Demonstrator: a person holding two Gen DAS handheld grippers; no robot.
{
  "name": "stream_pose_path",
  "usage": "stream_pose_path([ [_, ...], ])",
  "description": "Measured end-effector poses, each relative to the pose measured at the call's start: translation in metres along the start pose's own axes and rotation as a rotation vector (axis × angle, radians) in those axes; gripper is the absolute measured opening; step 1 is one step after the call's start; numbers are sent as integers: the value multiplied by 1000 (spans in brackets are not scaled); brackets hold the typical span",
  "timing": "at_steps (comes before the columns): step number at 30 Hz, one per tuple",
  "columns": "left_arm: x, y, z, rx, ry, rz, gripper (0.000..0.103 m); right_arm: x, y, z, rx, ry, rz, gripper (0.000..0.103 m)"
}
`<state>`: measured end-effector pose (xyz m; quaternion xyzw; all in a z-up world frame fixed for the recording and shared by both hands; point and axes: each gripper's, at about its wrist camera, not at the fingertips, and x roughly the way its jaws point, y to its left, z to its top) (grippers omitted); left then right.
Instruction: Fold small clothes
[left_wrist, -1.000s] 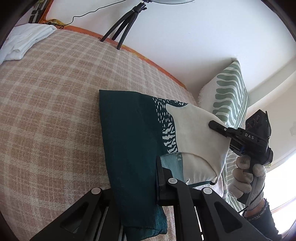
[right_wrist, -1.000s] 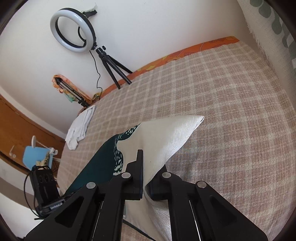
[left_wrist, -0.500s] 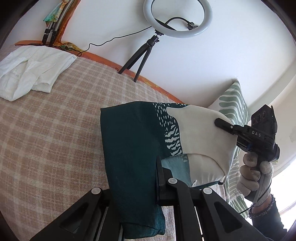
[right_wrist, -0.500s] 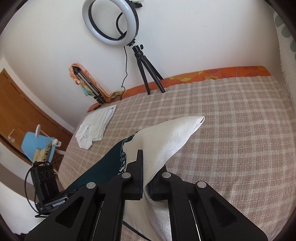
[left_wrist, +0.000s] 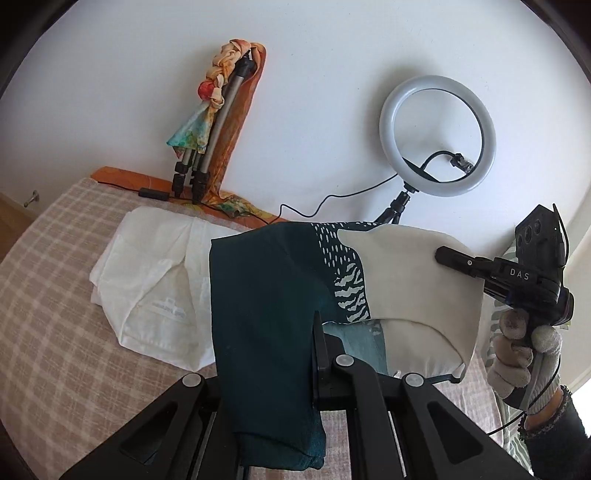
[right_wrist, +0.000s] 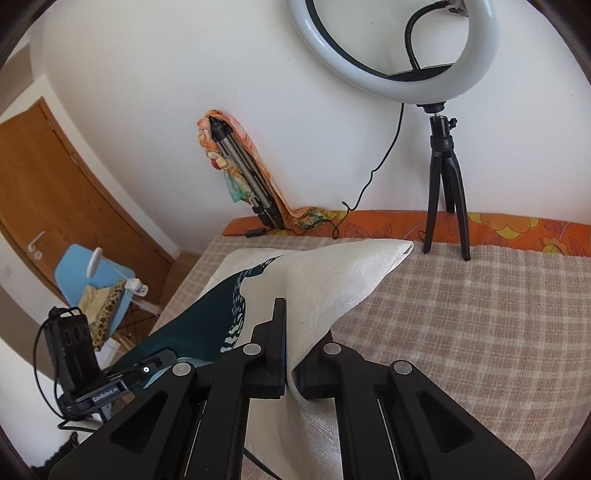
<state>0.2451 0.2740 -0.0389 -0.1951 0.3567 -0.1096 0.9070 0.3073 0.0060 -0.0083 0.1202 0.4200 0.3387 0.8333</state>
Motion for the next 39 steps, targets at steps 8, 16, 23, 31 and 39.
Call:
stream_pose_path([
  [8,12,75,69,30,-70,130,2,88,42,42,-42,-11,40,3],
  [16,53,150,68,-38,8,138,2,172,42,37,-19,76,22,3],
  [23,86,185,20,-88,157,194,21,214,17,16,17,182,-60,3],
  [31,72,198,8,-108,161,266,36,211,-3,9,40,228,-172,7],
  [39,45,187,-2,-82,140,342,37,186,-2,1,-7,234,-277,10],
])
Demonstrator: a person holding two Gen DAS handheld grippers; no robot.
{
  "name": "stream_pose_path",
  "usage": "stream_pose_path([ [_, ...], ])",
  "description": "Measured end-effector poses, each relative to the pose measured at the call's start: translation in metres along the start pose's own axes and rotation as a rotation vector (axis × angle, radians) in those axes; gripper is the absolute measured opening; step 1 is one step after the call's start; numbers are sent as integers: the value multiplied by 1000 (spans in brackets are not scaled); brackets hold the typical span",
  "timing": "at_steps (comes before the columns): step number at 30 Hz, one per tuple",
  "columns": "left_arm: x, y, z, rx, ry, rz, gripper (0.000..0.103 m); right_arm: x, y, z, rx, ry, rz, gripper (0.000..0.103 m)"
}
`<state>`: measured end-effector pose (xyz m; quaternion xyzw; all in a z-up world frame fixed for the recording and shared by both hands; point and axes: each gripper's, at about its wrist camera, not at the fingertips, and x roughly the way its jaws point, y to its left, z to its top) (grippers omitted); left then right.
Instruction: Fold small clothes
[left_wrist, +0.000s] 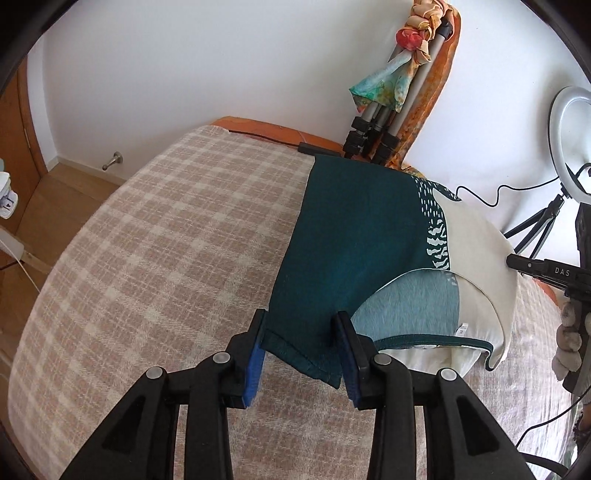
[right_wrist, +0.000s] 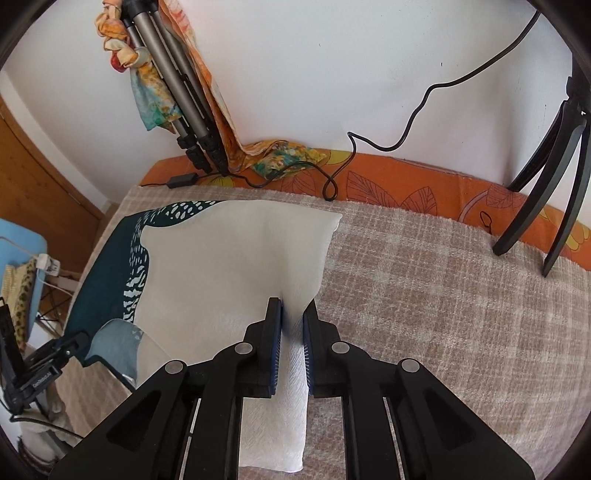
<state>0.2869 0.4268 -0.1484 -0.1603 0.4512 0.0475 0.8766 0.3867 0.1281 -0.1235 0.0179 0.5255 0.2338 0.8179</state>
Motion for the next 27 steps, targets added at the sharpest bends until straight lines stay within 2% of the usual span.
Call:
stream_pose_path([
  [2,-12,-3,-4,17,-19,20,39,-12,2,-4,-22,-19,-11,11],
  [3,-20,-5,-5,27,-30,27,43,-19,4,-5,-33,-30,-15,13],
  [5,-36,-11,-9,44,-61,35,52,-34,9,-10,-55,-56,-13,32],
  [7,-52,-19,-12,65,-91,45,54,-50,16,-16,-84,-89,-20,38],
  [10,-74,-31,-17,80,-130,44,60,-71,25,-26,-124,-114,-39,38],
  [15,-106,-55,-30,110,-175,41,62,-103,39,-45,-173,-155,-57,39],
  [18,-125,-68,-40,105,-199,18,65,-123,44,-58,-192,-190,-66,44],
  [22,-151,-84,-58,116,-247,13,77,-147,58,-79,-233,-232,-77,47],
  [24,-165,-91,-69,117,-264,19,81,-160,66,-89,-262,-255,-89,52],
  [26,-176,-97,-79,121,-275,19,87,-173,73,-101,-283,-284,-95,69],
  [27,-182,-101,-85,126,-279,19,91,-178,76,-106,-290,-296,-90,71],
])
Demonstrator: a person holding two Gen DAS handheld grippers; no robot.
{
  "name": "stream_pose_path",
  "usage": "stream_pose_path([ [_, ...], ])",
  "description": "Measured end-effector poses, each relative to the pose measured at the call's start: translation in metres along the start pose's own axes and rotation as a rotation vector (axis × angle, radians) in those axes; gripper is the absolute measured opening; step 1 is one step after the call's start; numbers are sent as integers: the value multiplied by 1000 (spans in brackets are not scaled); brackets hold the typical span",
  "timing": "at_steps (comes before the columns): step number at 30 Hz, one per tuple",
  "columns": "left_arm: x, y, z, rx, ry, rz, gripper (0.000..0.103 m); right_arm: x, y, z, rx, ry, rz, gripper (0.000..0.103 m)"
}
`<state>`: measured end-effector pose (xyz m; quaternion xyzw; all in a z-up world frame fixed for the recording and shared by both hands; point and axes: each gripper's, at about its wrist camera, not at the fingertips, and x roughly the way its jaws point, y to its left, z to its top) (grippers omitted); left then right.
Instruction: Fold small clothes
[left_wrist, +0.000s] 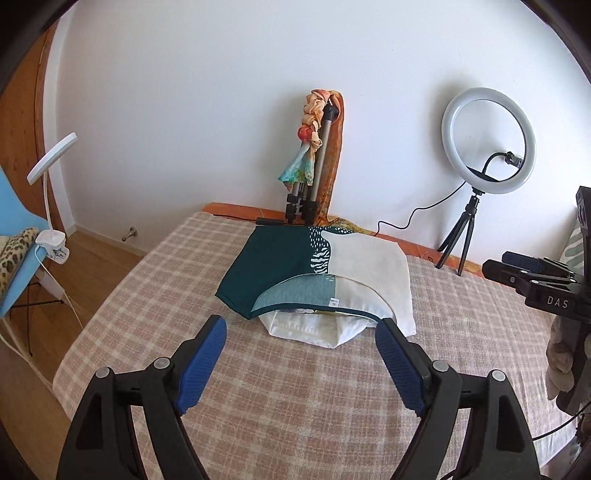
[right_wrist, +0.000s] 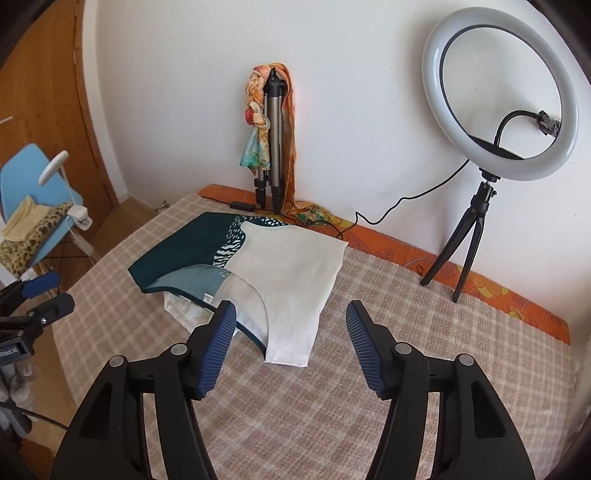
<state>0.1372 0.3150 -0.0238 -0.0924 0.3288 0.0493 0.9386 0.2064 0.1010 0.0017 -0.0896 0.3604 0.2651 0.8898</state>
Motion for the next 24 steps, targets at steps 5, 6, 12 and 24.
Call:
stream_pose_path([
  [5,-35,-16,-15,33,-42,40,100,-26,10,-17,11,-30,17,80],
  [6,-41,-19,-17,34,-51,49,101,-30,11,-21,12,-37,16,81],
  [12,-70,-33,-30,35,-83,92,103,-46,12,-42,15,-39,1,81],
  [24,-94,-54,-47,35,-106,140,103,-73,10,-58,19,-81,-46,83],
])
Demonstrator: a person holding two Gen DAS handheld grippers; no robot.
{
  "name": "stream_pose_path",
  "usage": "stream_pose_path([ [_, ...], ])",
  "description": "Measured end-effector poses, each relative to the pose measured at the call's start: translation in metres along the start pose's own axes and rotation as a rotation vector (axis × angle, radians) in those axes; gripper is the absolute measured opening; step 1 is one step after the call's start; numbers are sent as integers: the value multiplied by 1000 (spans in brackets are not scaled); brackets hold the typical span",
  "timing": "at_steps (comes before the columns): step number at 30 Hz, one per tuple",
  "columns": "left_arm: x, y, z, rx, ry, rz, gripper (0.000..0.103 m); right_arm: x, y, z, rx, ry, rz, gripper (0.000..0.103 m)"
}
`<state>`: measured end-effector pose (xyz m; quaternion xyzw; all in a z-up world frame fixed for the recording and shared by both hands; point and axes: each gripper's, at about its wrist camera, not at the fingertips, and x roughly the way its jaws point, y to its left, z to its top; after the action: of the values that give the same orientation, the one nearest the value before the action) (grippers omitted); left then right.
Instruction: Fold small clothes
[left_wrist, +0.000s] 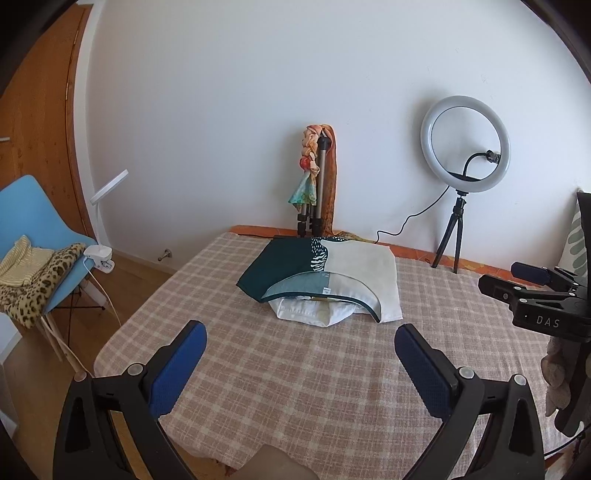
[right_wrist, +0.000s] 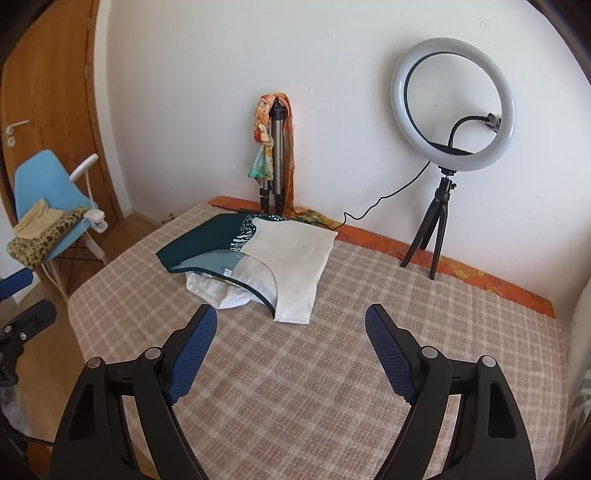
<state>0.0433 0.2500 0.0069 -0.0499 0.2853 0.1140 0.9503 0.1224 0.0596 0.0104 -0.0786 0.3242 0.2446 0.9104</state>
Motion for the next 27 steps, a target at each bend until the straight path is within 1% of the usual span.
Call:
stream_pose_path([
  [4,-3,-1,-1,-11,16,12,103,-2,2,-3,-13,4,-12,83],
  [11,-9,-4,0,-6,9,23,103,-5,2,-6,-11,6,-17,83],
  [27,-13,-5,-1,-11,20,11,103,-10,1,-7,-19,0,-18,83],
])
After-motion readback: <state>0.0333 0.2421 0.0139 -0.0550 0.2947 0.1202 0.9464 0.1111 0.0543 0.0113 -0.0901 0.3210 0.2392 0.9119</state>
